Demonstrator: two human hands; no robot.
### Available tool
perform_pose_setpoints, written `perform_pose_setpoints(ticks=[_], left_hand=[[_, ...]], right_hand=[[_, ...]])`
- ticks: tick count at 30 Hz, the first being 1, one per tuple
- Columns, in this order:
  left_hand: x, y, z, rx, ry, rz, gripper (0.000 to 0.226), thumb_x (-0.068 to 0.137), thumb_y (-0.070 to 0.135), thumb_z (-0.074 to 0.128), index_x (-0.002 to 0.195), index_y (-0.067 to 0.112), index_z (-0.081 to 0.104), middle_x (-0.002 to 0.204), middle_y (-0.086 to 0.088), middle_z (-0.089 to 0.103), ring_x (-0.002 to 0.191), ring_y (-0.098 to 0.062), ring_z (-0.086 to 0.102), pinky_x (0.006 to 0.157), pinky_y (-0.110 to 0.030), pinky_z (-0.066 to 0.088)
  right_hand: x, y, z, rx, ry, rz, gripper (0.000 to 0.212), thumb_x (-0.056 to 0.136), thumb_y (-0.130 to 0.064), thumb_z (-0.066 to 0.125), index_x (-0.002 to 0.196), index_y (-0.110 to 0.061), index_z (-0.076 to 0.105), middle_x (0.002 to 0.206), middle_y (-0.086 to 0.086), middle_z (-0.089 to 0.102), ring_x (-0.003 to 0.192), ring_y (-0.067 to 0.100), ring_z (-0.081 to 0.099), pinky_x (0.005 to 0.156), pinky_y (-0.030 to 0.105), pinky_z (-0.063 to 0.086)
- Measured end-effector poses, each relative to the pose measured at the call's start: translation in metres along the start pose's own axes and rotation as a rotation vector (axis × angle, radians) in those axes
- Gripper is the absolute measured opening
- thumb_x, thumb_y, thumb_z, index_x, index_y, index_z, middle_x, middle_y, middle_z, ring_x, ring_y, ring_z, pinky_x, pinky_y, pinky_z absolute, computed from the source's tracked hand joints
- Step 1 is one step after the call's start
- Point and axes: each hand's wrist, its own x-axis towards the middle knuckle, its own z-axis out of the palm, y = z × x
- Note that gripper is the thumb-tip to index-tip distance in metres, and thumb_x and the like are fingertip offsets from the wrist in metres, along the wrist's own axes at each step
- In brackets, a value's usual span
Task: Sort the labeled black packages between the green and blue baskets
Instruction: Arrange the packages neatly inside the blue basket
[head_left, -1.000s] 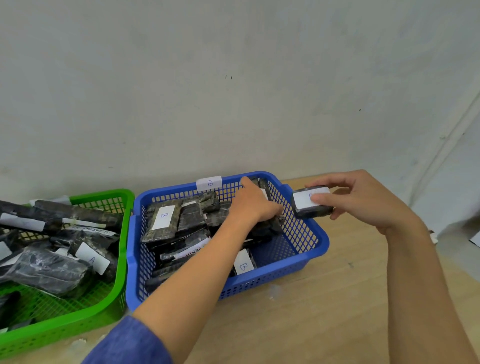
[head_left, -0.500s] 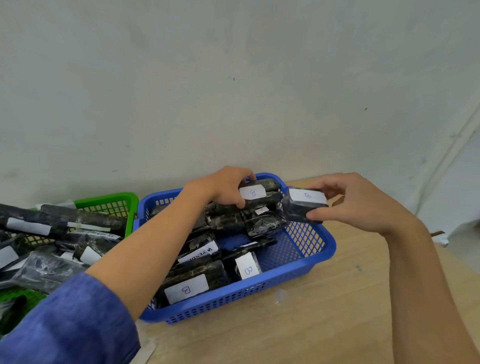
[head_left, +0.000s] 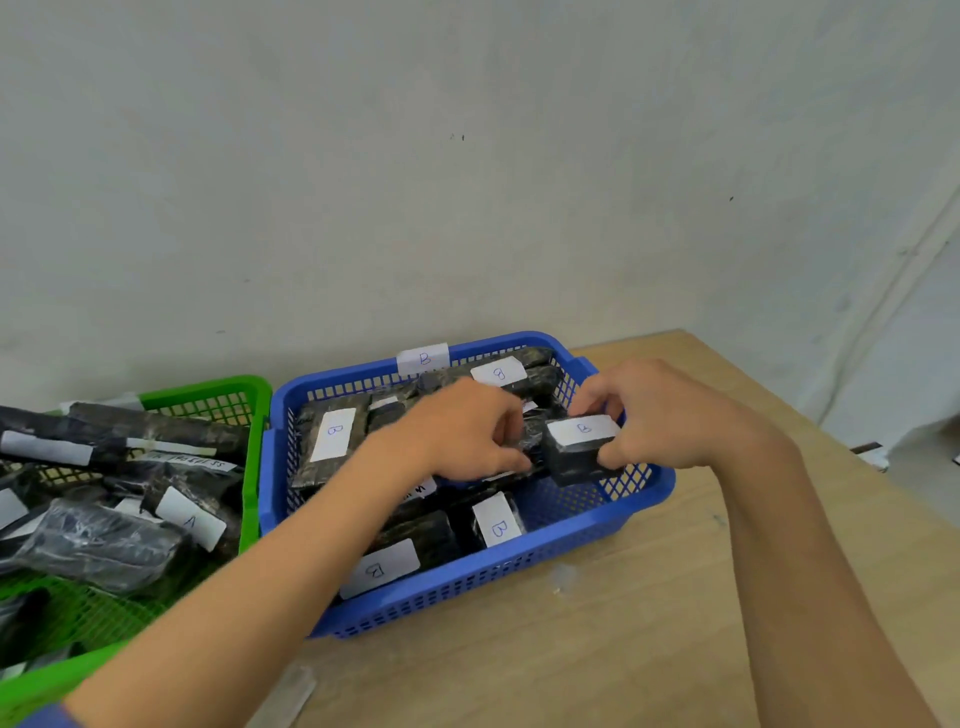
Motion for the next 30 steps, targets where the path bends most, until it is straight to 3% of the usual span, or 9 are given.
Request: perform_pose_setpoints(ticks=[3,6,10,13,16,18,21,24,30], left_hand=[[-0.001,0.008,0.015,0.081,-0.153,-0.103,0.048,0.078,0.061,0.075,0.099,0.019,0.066,0.093,-0.003,0.066,0.089,-0.026,0.065,0.076,-0.039,0.056],[0.0,0.007,0.018,-0.007,-0.184,-0.12,0.038,0.083,0.047,0.075,0.101,0.015,0.066,0.098,-0.006,0.067,0.091,-0.028,0.065,0.079,-0.041,0.057],[0.002,0.002,0.011,-0.19,-0.275,-0.187,0.035,0.083,0.039,0.08,0.101,0.018,0.058,0.094,0.003,0.062,0.088,-0.021,0.058,0.073,-0.035,0.047],[0.003,0.005,0.011,-0.197,-0.336,-0.205,0.028,0.088,0.032,0.076,0.095,0.016,0.054,0.09,-0.004,0.057,0.078,-0.025,0.049,0.065,-0.034,0.039],[0.002,0.012,0.015,-0.113,-0.236,-0.146,0.019,0.087,0.022,0.071,0.09,0.013,0.054,0.087,-0.009,0.058,0.072,-0.026,0.047,0.063,-0.035,0.039],[-0.002,0.017,0.011,-0.075,-0.105,-0.113,0.023,0.084,0.029,0.071,0.089,0.012,0.058,0.088,-0.006,0.064,0.075,-0.03,0.057,0.065,-0.037,0.048],[-0.005,0.02,-0.004,-0.042,0.245,-0.074,0.03,0.083,0.05,0.069,0.091,0.024,0.056,0.088,0.002,0.065,0.082,-0.025,0.06,0.067,-0.037,0.049],[0.007,0.02,-0.013,0.01,0.51,-0.01,0.021,0.08,0.032,0.069,0.092,0.025,0.055,0.094,0.003,0.064,0.089,-0.029,0.061,0.066,-0.038,0.047],[0.042,0.012,0.016,0.216,0.346,0.164,0.029,0.085,0.021,0.074,0.109,0.013,0.059,0.113,-0.005,0.058,0.108,-0.03,0.059,0.07,-0.04,0.044]], right_hand=[[-0.001,0.001,-0.001,0.015,0.034,0.021,0.042,0.066,-0.007,0.084,0.102,-0.026,0.075,0.088,-0.014,0.072,0.088,0.013,0.07,0.073,0.025,0.054],[-0.003,0.003,-0.003,0.042,0.059,0.005,0.04,0.065,-0.01,0.086,0.097,-0.03,0.074,0.091,-0.013,0.075,0.088,0.011,0.071,0.077,0.026,0.055],[-0.003,0.006,-0.009,0.064,0.178,-0.024,0.036,0.062,-0.017,0.087,0.092,-0.033,0.074,0.087,-0.013,0.076,0.081,0.01,0.071,0.081,0.034,0.057],[-0.004,0.012,-0.013,0.095,0.307,0.0,0.037,0.064,-0.019,0.09,0.091,-0.037,0.071,0.084,-0.023,0.073,0.074,-0.002,0.067,0.072,0.012,0.05],[-0.007,0.016,-0.018,0.122,0.398,0.025,0.036,0.065,-0.021,0.09,0.092,-0.035,0.071,0.082,-0.026,0.072,0.072,-0.008,0.066,0.064,0.003,0.042],[-0.009,0.018,-0.02,0.128,0.446,0.043,0.036,0.065,-0.022,0.09,0.093,-0.035,0.071,0.087,-0.026,0.072,0.072,-0.01,0.066,0.065,0.005,0.041],[-0.008,0.02,-0.02,0.151,0.554,0.085,0.036,0.068,-0.025,0.089,0.097,-0.034,0.071,0.094,-0.024,0.072,0.068,-0.007,0.067,0.069,0.011,0.042],[-0.007,0.02,-0.021,0.174,0.6,0.112,0.037,0.07,-0.023,0.088,0.101,-0.032,0.071,0.097,-0.021,0.072,0.068,-0.007,0.068,0.071,0.013,0.044],[-0.016,0.016,-0.023,0.161,0.242,0.019,0.044,0.062,-0.009,0.09,0.092,-0.037,0.075,0.092,-0.024,0.074,0.068,-0.003,0.07,0.062,0.015,0.047]])
